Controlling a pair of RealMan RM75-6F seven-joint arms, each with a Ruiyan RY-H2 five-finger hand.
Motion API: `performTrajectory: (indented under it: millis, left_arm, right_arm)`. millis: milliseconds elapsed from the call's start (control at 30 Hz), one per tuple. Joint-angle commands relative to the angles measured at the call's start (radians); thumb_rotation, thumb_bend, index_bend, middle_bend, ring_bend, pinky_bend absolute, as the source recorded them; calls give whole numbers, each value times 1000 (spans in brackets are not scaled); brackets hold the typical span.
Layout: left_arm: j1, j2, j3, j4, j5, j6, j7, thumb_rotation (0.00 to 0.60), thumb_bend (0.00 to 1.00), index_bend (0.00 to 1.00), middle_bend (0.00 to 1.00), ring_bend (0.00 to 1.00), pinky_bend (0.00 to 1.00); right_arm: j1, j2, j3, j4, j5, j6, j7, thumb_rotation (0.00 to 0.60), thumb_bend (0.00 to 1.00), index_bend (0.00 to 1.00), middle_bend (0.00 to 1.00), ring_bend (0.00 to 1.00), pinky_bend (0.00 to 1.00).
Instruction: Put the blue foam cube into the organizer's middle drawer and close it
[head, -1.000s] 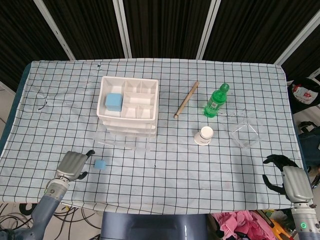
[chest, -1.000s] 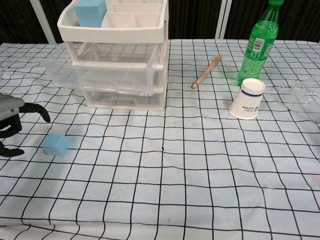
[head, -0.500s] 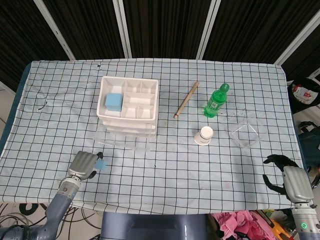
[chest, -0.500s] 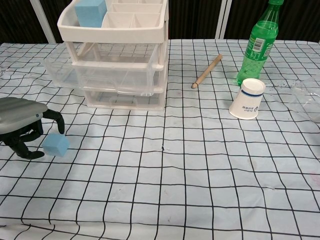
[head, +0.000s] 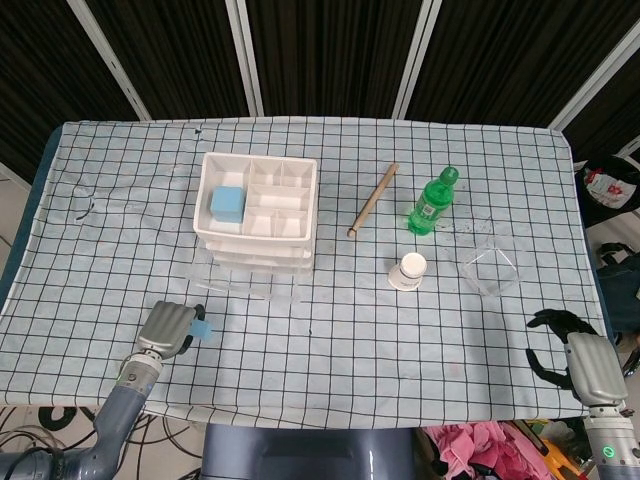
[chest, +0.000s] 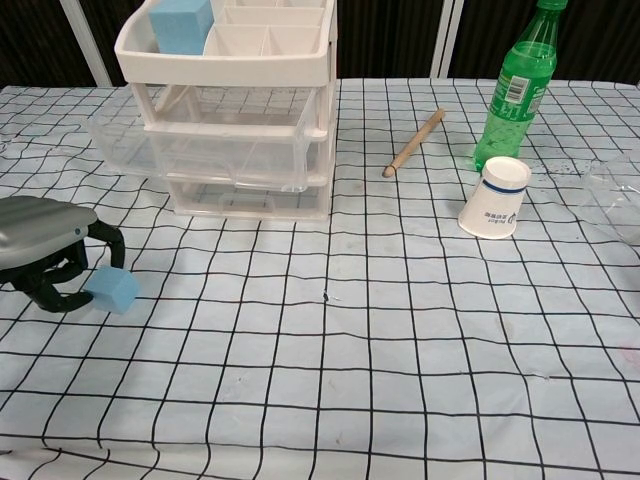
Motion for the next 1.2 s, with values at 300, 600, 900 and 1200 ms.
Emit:
performTrajectory:
  millis: [300,600,900,1200]
  left_arm:
    - [12,147,11,-209,174,60,-59,600,379,477,918,896,869]
    - [-30,264,-25,-420,276,54,-33,600,378,477,918,896,869]
    - [-151,213,-160,-468,105,32,102,600,378,477,918,896,869]
    - [-275,110,-270,-400,-88,87,235,600,378,477,918,896,869]
  right_arm:
    - [1,0,0,-2,3,-3,-1,600,320,390,277,204,263]
    - [2,-4,0,-3,1,-4,-9,600,320,391,277,204,263]
    - [3,-4,2,1,4,-5,-6,600,320,391,277,204,263]
    - [3,-3,2,4,5,-6,0,600,320,391,277,204,263]
